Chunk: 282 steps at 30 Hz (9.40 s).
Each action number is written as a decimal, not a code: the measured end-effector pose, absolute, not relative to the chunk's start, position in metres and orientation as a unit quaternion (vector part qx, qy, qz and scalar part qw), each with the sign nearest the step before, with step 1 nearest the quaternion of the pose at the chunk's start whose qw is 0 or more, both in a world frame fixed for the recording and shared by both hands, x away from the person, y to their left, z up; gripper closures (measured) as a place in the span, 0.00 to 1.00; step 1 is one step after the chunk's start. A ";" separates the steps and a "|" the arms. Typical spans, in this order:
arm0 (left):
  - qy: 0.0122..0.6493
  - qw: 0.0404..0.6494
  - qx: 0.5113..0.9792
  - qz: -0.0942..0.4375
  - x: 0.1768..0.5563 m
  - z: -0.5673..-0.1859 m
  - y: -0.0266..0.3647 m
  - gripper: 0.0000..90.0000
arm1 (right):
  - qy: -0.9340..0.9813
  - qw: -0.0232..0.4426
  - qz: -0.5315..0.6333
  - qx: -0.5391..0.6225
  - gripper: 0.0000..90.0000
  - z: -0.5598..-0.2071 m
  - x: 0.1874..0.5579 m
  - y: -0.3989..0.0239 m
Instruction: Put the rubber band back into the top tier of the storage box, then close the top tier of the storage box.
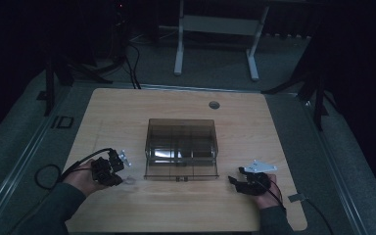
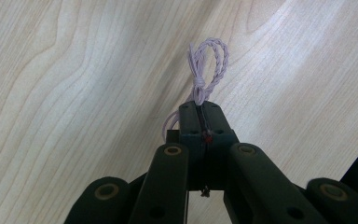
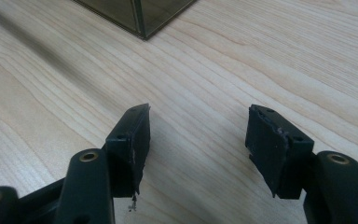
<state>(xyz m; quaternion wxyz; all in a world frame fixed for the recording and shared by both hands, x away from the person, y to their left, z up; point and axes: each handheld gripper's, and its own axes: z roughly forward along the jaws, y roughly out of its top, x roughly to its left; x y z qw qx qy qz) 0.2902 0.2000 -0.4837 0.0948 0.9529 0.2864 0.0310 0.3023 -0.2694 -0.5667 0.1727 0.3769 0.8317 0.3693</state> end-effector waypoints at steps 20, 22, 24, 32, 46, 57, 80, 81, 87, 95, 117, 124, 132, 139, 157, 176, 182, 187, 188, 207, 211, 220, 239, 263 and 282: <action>0.282 0.106 0.953 0.035 0.291 -0.467 0.203 0.99 | 0.832 0.173 0.369 0.377 0.45 -0.567 0.302 -0.269; 0.282 0.106 0.953 0.036 0.291 -0.465 0.203 0.99 | 0.832 0.173 0.369 0.377 0.45 -0.567 0.302 -0.269; 0.281 0.107 0.953 0.036 0.291 -0.463 0.203 0.99 | 0.832 0.173 0.369 0.377 0.45 -0.567 0.302 -0.269; 0.279 0.111 0.953 0.035 0.292 -0.457 0.203 0.99 | 0.832 0.173 0.369 0.377 0.45 -0.567 0.302 -0.269; 0.266 0.109 0.957 0.034 0.296 -0.446 0.198 0.99 | 0.832 0.172 0.369 0.377 0.45 -0.567 0.302 -0.269; 0.259 0.113 0.959 0.032 0.298 -0.438 0.195 0.99 | 0.832 0.172 0.369 0.376 0.45 -0.567 0.302 -0.269; 0.250 0.122 0.960 0.038 0.302 -0.422 0.191 0.99 | 0.832 0.172 0.370 0.377 0.45 -0.567 0.302 -0.269; 0.250 0.125 0.960 0.038 0.302 -0.421 0.191 0.99 | 0.832 0.172 0.370 0.377 0.45 -0.567 0.302 -0.269; 0.247 0.128 0.960 0.036 0.303 -0.419 0.190 0.99 | 0.832 0.171 0.370 0.376 0.44 -0.567 0.302 -0.269; 0.245 0.133 0.960 0.040 0.304 -0.414 0.188 0.99 | 0.832 0.171 0.370 0.376 0.44 -0.567 0.302 -0.269; 0.236 0.148 0.960 0.042 0.308 -0.402 0.177 0.99 | 0.833 0.172 0.370 0.375 0.44 -0.567 0.302 -0.269; 0.225 0.145 0.962 0.043 0.310 -0.399 0.167 0.99 | 0.833 0.172 0.369 0.375 0.44 -0.567 0.302 -0.269; 0.225 0.143 0.963 0.043 0.313 -0.399 0.159 0.99 | 0.833 0.172 0.370 0.375 0.44 -0.567 0.302 -0.269; 0.224 0.143 0.963 0.042 0.314 -0.400 0.154 0.99 | 0.833 0.172 0.370 0.375 0.44 -0.567 0.302 -0.269; 0.213 0.146 0.965 0.038 0.317 -0.400 0.137 0.99 | 0.833 0.172 0.369 0.375 0.44 -0.567 0.302 -0.269; 0.210 0.149 0.966 0.034 0.321 -0.403 0.121 0.99 | 0.833 0.171 0.370 0.374 0.44 -0.567 0.302 -0.269; 0.212 0.149 0.965 0.033 0.322 -0.405 0.117 0.99 | 0.833 0.171 0.370 0.374 0.44 -0.567 0.302 -0.269; 0.215 0.149 0.965 0.030 0.324 -0.407 0.113 0.98 | 0.833 0.171 0.370 0.374 0.44 -0.567 0.302 -0.269; 0.217 0.148 0.964 0.031 0.324 -0.408 0.112 0.98 | 0.833 0.171 0.370 0.374 0.44 -0.567 0.302 -0.269; 0.248 0.120 0.960 0.042 0.331 -0.419 0.103 0.98 | 0.833 0.171 0.370 0.374 0.44 -0.567 0.302 -0.269; 0.251 0.115 0.960 0.042 0.334 -0.421 0.101 0.98 | 0.833 0.171 0.371 0.374 0.44 -0.567 0.302 -0.269; 0.257 0.114 0.959 0.027 0.336 -0.427 0.096 0.98 | 0.833 0.171 0.370 0.373 0.44 -0.567 0.302 -0.268; 0.259 0.138 0.956 0.000 0.332 -0.437 0.101 0.86 | 0.834 0.170 0.371 0.372 0.44 -0.567 0.302 -0.267; 0.243 0.169 0.955 0.033 0.320 -0.423 0.103 0.74 | 0.835 0.169 0.371 0.369 0.44 -0.567 0.302 -0.267; 0.215 0.180 0.959 0.042 0.308 -0.421 0.087 0.77 | 0.836 0.168 0.370 0.369 0.44 -0.567 0.302 -0.267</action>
